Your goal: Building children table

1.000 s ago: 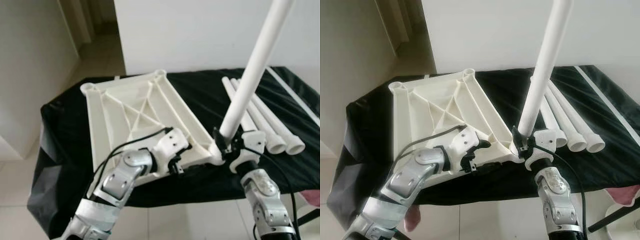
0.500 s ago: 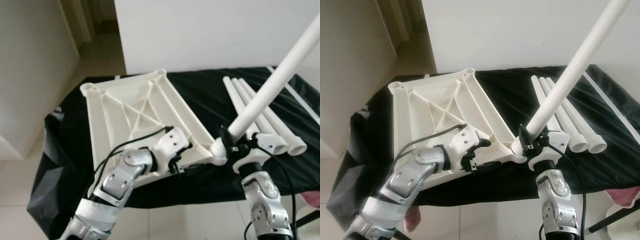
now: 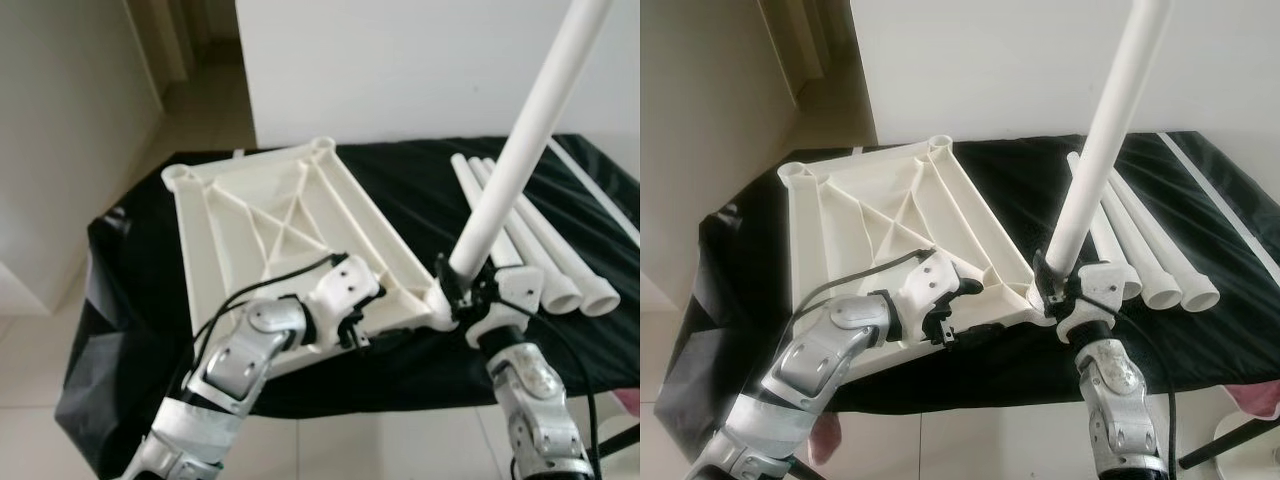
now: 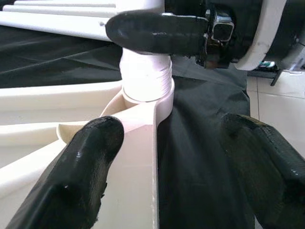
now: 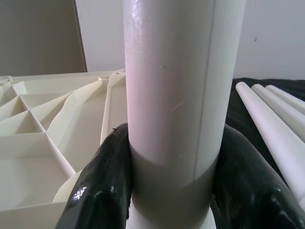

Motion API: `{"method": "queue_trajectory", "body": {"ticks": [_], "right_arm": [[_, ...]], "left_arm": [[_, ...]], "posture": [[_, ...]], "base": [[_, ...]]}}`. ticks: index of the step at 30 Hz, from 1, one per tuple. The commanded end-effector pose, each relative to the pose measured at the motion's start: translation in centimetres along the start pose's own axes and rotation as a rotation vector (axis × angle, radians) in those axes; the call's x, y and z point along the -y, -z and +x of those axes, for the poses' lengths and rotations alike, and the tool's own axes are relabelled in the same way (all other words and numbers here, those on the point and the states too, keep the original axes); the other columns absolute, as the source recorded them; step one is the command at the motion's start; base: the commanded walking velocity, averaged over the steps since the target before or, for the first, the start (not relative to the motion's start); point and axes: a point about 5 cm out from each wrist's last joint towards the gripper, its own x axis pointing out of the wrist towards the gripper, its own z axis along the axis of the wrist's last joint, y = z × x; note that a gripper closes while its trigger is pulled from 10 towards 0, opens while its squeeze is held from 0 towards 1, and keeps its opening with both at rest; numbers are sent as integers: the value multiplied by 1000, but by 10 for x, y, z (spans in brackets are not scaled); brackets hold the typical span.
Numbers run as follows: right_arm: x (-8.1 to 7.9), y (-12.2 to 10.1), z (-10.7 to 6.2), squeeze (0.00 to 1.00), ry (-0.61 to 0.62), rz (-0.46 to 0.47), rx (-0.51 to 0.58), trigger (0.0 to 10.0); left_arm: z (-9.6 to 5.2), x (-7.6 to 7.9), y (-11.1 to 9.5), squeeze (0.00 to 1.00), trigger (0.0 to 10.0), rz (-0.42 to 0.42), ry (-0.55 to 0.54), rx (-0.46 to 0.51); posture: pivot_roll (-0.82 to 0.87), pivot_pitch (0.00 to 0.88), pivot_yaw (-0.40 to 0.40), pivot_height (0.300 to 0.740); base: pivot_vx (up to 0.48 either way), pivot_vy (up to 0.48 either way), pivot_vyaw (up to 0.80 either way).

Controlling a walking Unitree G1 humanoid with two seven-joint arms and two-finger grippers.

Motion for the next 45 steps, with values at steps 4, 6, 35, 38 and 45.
{"method": "queue_trajectory", "body": {"ticks": [4, 6, 35, 38, 45], "right_arm": [[-2, 33, -18, 0, -14, 23, -157, 10000], [-2, 33, -19, 0, -18, 18, -153, 10000], [6, 43, -45, 0, 162, 183, -51, 10000], [7, 39, -42, 0, 98, 130, -51, 10000], [7, 37, -42, 0, -247, 18, -144, 10000]], "left_arm": [[-1, -6, -1, 0, 10000, 9, -86, -5], [-1, -6, -1, 0, 10000, 8, -87, -5], [-2, -6, -3, 0, 10000, 22, -76, -8], [-2, -6, -3, 0, 10000, 23, -72, -8], [-1, -7, -5, 0, 10000, 32, -67, -1]], "posture": [[-6, 0, 29, 740], [-6, 0, 29, 740], [-13, 0, 59, 740], [-15, 0, 61, 740], [-19, 0, 64, 740]], "base": [[0, 0, 0], [0, 0, 0], [0, 0, 0], [0, 0, 0], [0, 0, 0]]}}
